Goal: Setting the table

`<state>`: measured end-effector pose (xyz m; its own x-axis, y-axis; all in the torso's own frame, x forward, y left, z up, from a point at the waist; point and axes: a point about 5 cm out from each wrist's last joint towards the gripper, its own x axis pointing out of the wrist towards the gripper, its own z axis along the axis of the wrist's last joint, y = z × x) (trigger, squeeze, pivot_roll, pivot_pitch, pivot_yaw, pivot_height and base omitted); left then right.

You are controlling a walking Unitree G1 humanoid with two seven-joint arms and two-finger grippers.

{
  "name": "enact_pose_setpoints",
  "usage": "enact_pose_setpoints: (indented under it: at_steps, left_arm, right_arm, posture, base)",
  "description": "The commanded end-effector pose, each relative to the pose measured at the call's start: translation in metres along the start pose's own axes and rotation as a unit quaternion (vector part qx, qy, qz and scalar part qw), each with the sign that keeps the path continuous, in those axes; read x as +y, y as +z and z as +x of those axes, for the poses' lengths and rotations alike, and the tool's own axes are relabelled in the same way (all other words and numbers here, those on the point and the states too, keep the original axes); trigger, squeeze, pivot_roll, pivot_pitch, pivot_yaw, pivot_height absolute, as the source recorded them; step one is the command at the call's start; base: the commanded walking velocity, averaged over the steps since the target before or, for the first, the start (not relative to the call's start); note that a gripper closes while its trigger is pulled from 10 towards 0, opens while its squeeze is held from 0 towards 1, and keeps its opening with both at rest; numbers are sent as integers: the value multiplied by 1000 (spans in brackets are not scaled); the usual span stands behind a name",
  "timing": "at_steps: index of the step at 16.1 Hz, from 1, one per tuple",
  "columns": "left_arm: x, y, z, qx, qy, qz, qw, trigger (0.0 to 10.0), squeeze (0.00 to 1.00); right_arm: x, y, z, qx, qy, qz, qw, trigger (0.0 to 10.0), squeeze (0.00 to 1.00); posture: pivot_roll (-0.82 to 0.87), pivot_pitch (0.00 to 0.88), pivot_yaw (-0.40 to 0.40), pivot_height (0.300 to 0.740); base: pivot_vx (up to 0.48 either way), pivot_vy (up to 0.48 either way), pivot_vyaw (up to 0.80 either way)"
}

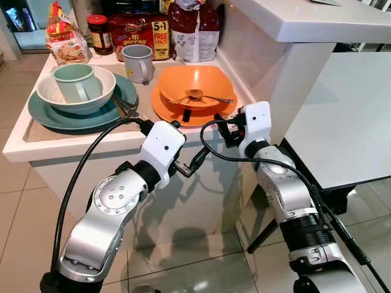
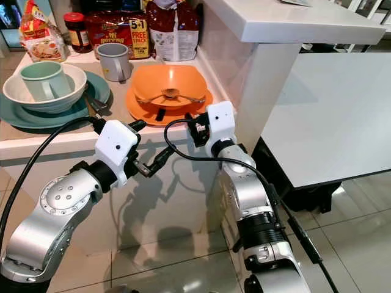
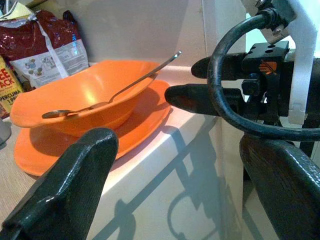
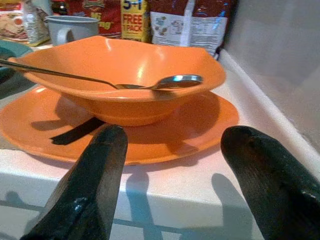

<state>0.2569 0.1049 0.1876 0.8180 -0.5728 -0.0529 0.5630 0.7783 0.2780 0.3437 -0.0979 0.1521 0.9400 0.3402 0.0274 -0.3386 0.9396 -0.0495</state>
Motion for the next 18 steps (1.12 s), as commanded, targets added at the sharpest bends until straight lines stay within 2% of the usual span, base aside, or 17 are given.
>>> enact_pose_setpoints:
  at_steps: [1,4,5,6,7,8,14,15,16,17,18]
  left_arm:
    - [-2,7,0,-16,-4,7,1000,10000,0]
    - [-2,7,0,-17,-3,8,1000,10000,0]
    - [-2,8,0,-17,-3,8,1000,10000,0]
    - [-2,8,0,-17,-3,9,1000,10000,0]
    - [-2,8,0,-18,-3,9,1000,10000,0]
    - [-1,9,0,-18,-3,10,1000,10000,0]
    - [0,10,1,-18,-5,10,1000,10000,0]
    - [-1,10,1,-17,-8,10,1000,10000,0]
    - [-1,10,1,-17,-8,10,1000,10000,0]
    - [-1,10,2,-18,-9,10,1000,10000,0]
    - [-1,10,2,-18,-9,10,1000,10000,0]
  right_arm:
    - [-5,10,2,-28,-9,4,1000,10000,1000]
    - [-7,18,6,-69,-3,5,998,10000,1000]
    - [-7,19,10,-73,9,-1,997,10000,608]
    - [-7,19,11,-74,14,-5,997,10000,608]
    - [-7,19,13,-72,17,-9,997,10000,173]
    - [-8,19,18,-73,26,-5,997,10000,0]
    - [-13,18,32,-53,30,7,998,10000,0]
    - [-15,18,34,-54,31,14,998,9098,0]
    - [-15,18,35,-54,32,16,998,4784,0]
    - [-16,18,36,-54,38,17,998,0,0]
    - [-15,18,37,-53,41,17,998,0,0]
  posture:
    - [71,0,-77,740]
    - [72,0,-79,740]
    - [78,0,-79,740]
    - [78,0,-79,740]
    - [78,0,-79,740]
    - [83,0,-80,740]
    - [94,0,-85,740]
    - [93,0,-84,740]
    - [93,0,-83,740]
    - [92,0,-83,740]
    - [92,0,-83,740]
  base:
    - [0,0,0]
    - [0,0,0]
    - [0,0,0]
    - [0,0,0]
    - [0,0,0]
    - [0,0,0]
    - [0,0,0]
    - [0,0,0]
    - [0,0,0]
    - [0,0,0]
    - [0,0,0]
